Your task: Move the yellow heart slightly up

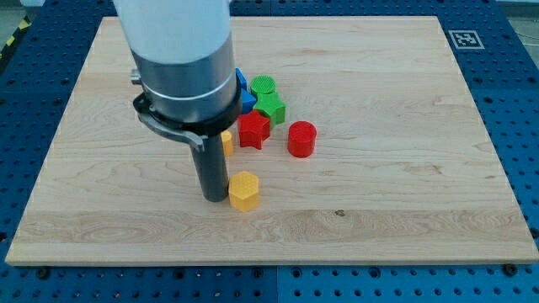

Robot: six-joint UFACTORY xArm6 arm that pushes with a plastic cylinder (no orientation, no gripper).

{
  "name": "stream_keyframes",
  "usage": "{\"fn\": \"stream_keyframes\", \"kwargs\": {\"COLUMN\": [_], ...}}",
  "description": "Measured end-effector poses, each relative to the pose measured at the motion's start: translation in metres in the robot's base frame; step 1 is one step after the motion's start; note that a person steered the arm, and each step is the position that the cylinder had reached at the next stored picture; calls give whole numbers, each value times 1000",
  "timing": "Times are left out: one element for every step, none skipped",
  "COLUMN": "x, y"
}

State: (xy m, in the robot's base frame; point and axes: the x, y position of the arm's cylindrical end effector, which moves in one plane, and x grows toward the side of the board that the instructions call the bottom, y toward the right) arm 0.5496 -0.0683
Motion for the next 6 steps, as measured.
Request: {"fn": "stream_keyframes", "kwargs": {"x": [-6, -27, -62, -82, -81, -73], "y": [1, -2, -6, -8, -8, -8]}}
